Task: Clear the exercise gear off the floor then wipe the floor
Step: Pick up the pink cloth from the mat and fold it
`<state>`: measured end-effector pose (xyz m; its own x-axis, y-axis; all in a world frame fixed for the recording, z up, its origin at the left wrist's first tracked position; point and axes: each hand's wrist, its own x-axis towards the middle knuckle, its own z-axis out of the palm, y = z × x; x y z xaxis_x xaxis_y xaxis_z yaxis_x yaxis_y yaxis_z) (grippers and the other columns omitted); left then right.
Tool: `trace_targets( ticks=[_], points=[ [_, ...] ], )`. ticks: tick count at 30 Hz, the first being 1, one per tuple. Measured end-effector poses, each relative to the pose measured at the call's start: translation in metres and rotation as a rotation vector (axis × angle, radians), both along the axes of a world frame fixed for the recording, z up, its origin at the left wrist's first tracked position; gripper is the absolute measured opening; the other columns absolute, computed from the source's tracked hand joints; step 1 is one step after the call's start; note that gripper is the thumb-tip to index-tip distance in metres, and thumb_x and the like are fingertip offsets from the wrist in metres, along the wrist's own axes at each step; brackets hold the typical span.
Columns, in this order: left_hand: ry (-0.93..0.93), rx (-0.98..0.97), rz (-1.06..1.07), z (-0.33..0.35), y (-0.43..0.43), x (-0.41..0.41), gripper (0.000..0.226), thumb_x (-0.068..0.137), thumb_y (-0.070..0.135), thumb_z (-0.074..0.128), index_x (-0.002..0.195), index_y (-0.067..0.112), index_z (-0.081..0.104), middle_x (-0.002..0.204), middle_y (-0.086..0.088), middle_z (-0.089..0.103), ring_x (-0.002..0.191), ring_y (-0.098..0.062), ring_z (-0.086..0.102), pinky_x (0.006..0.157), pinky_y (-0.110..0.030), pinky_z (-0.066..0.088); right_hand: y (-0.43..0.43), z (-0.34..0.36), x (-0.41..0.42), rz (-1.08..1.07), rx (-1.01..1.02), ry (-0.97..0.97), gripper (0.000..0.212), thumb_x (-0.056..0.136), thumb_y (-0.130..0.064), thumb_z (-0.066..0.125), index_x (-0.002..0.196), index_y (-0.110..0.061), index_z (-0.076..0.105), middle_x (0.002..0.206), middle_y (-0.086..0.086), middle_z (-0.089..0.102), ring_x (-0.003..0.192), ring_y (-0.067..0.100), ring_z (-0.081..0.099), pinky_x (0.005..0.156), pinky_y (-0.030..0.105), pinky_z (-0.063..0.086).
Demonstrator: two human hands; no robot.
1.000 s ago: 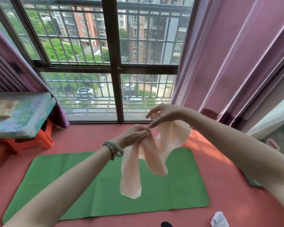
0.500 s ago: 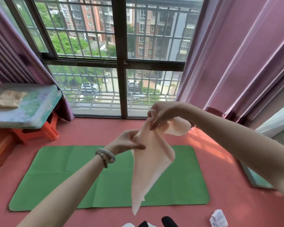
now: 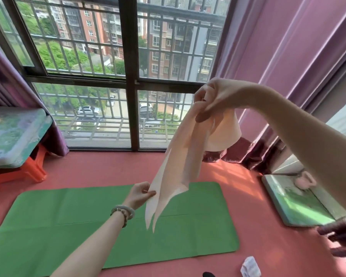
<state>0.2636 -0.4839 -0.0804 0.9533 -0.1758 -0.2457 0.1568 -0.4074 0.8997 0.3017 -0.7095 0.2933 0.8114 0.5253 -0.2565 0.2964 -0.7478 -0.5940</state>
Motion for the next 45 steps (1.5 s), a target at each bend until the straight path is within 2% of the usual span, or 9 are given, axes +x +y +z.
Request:
trace_targets(
  ticks=[7, 15, 18, 22, 27, 29, 36, 40, 45],
  points=[
    [-0.125, 0.057, 0.066, 0.001, -0.028, 0.009, 0.015, 0.085, 0.007, 0.065, 0.091, 0.012, 0.052, 0.084, -0.002, 0.061, 0.074, -0.016, 0.059, 0.06, -0.013, 0.046, -0.006, 0.016, 0.001, -0.027, -0.053, -0.072, 0.023, 0.068, -0.019, 0.08, 0.079, -0.03, 0.063, 0.082, -0.009, 0.068, 0.07, 0.01, 0.067, 0.055, 0.021, 0.052],
    [-0.476, 0.132, 0.135, -0.019, -0.035, -0.018, 0.036, 0.079, -0.006, 0.066, 0.099, 0.018, 0.049, 0.095, -0.009, 0.065, 0.087, -0.01, 0.063, 0.079, -0.03, 0.056, -0.018, 0.043, -0.001, -0.028, -0.063, -0.196, 0.019, 0.066, -0.023, 0.08, 0.078, -0.029, 0.067, 0.076, -0.011, 0.069, 0.072, 0.012, 0.068, 0.061, 0.029, 0.053],
    [-0.449, 0.103, -0.007, -0.021, -0.037, -0.032, 0.018, 0.09, 0.028, 0.053, 0.108, 0.025, 0.057, 0.122, -0.003, 0.059, 0.113, -0.007, 0.053, 0.099, -0.032, 0.043, -0.022, 0.051, -0.001, -0.044, -0.055, -0.22, 0.019, 0.067, -0.02, 0.08, 0.082, -0.023, 0.069, 0.075, -0.011, 0.069, 0.07, 0.009, 0.068, 0.059, 0.025, 0.053],
    [-0.328, 0.061, -0.088, -0.027, -0.045, -0.044, 0.079, 0.076, 0.079, 0.034, 0.126, 0.021, 0.053, 0.127, 0.014, 0.048, 0.118, 0.0, 0.045, 0.1, -0.026, 0.033, -0.027, 0.057, -0.003, -0.047, -0.058, -0.232, 0.019, 0.068, -0.018, 0.079, 0.083, -0.019, 0.069, 0.074, -0.01, 0.069, 0.067, 0.009, 0.067, 0.056, 0.022, 0.053],
    [-0.39, 0.036, 0.037, -0.025, -0.05, -0.038, 0.019, 0.077, 0.026, 0.074, 0.088, 0.017, 0.062, 0.09, 0.011, 0.065, 0.088, -0.001, 0.061, 0.081, -0.021, 0.051, -0.038, 0.059, -0.004, -0.089, -0.056, -0.215, 0.02, 0.067, -0.015, 0.079, 0.084, -0.016, 0.068, 0.069, -0.012, 0.069, 0.062, 0.006, 0.067, 0.052, 0.019, 0.053],
    [-0.302, -0.062, 0.124, -0.019, -0.048, -0.032, 0.029, 0.075, 0.006, 0.072, 0.084, 0.021, 0.05, 0.077, -0.003, 0.061, 0.073, -0.01, 0.06, 0.073, -0.032, 0.053, -0.047, 0.057, -0.003, -0.129, -0.067, -0.199, 0.018, 0.069, -0.013, 0.078, 0.081, -0.018, 0.067, 0.066, -0.014, 0.069, 0.059, 0.004, 0.066, 0.05, 0.016, 0.051],
    [-0.019, -0.126, -0.162, 0.007, -0.038, -0.019, 0.036, 0.07, 0.022, 0.061, 0.106, 0.028, 0.064, 0.105, -0.013, 0.061, 0.092, -0.029, 0.062, 0.08, -0.055, 0.053, -0.07, 0.024, -0.008, -0.16, -0.139, -0.043, 0.014, 0.073, -0.013, 0.076, 0.078, -0.021, 0.066, 0.064, -0.014, 0.069, 0.057, 0.005, 0.067, 0.047, 0.017, 0.05],
    [-0.134, -0.145, -0.259, 0.052, -0.066, -0.019, 0.055, 0.068, 0.047, 0.063, 0.112, 0.016, 0.059, 0.107, -0.009, 0.058, 0.097, -0.023, 0.059, 0.085, -0.05, 0.05, -0.063, 0.013, -0.01, -0.102, -0.172, -0.012, 0.016, 0.072, -0.016, 0.078, 0.075, -0.026, 0.066, 0.068, -0.014, 0.07, 0.063, 0.008, 0.069, 0.052, 0.023, 0.052],
    [-0.124, -0.424, -0.333, 0.118, -0.099, -0.019, 0.06, 0.067, 0.03, 0.07, 0.121, 0.01, 0.052, 0.107, -0.011, 0.065, 0.093, -0.022, 0.066, 0.077, -0.038, 0.057, -0.055, 0.003, -0.005, -0.037, -0.221, 0.041, 0.02, 0.07, -0.019, 0.08, 0.073, -0.032, 0.066, 0.078, -0.009, 0.07, 0.071, 0.014, 0.07, 0.057, 0.026, 0.054]
  ],
)
